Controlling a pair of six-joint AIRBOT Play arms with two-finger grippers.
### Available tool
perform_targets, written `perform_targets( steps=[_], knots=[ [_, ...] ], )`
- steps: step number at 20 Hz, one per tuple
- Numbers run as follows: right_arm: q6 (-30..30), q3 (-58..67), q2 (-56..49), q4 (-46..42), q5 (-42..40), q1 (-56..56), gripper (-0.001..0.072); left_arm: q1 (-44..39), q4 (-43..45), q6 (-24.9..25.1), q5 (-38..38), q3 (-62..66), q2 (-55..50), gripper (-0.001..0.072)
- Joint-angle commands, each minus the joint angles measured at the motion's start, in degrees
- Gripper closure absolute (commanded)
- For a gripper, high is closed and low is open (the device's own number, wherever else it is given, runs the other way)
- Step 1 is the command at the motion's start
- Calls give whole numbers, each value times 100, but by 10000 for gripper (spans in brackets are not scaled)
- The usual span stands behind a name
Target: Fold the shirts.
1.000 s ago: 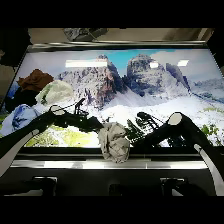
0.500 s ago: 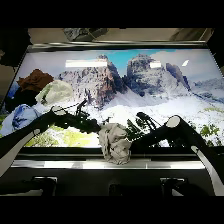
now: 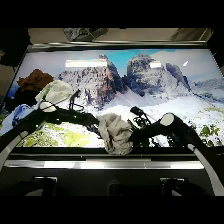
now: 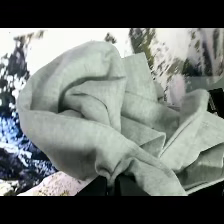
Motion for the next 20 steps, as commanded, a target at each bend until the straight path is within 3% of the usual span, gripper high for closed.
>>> perform_targets(
  steps=[1,7,9,11,14,15,16,18,20],
  knots=[
    [452,1134,876,-1165,295,-533,665,289,245,9,389,551,1156,676],
    [1296,3421,2667,-2594,20,-1154,664,935,1320,-1228,1628,1327,3386,677],
    [1526,3482,2955,-2413,225,-1154,664,946,1674,-1547,1073,1325,3654,676],
    [1537,3482,2994,-2081,1082,-1154,664,946,1792,-1593,358,1305,3681,676],
    [1541,3246,2994,-2450,2673,-1154,663,946,2450,-1593,-195,1093,3683,676],
    [1543,3193,2994,-2494,2802,-1154,663,946,2500,-1596,-240,1056,3683,676],
    [1541,2614,3001,-2627,3628,-1154,664,946,2656,-1591,-501,638,3692,676],
    [1541,1609,3049,-2459,3893,-1154,664,850,2643,-1567,-573,-59,3718,676],
    [1541,636,3027,-2157,3348,-1154,664,588,2636,-1569,-249,-691,3707,676]
  ],
)
